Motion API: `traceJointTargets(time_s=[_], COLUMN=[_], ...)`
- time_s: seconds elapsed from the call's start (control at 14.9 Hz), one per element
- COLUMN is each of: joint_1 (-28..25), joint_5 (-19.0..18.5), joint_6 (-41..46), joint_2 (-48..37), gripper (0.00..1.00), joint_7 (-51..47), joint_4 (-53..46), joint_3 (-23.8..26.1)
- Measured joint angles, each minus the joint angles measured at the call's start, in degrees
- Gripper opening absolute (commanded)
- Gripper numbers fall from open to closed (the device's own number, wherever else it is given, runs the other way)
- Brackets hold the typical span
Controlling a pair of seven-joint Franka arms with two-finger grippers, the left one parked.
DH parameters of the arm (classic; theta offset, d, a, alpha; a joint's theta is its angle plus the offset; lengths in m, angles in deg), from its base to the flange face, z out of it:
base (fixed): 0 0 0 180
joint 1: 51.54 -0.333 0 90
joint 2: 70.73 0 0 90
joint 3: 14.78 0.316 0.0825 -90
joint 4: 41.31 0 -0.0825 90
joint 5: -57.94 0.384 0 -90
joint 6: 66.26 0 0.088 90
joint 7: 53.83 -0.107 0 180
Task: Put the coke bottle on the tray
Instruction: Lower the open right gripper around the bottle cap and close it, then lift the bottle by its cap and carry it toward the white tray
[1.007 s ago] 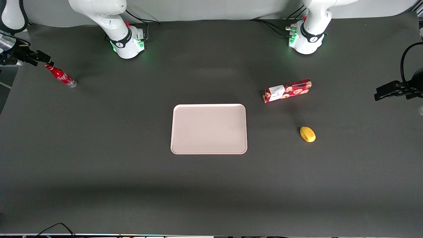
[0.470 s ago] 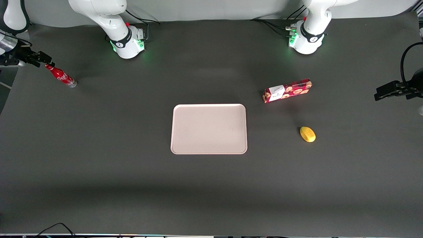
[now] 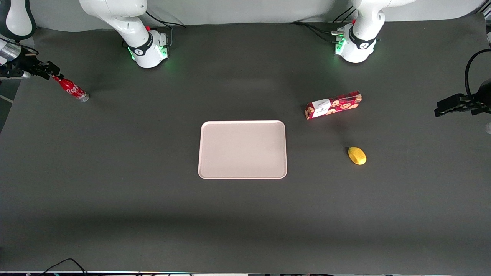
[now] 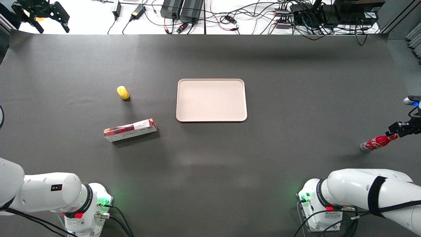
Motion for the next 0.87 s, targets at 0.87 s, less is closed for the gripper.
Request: traceJointTargets(time_s=[0.87], joint_1=[-0.52], joint_5=[-0.04], joint_6=[7.64], joint_2=[-0.07], gripper=[0.1], joint_7=[-0.34], joint_4=[-4.65], joint_3=[6.99])
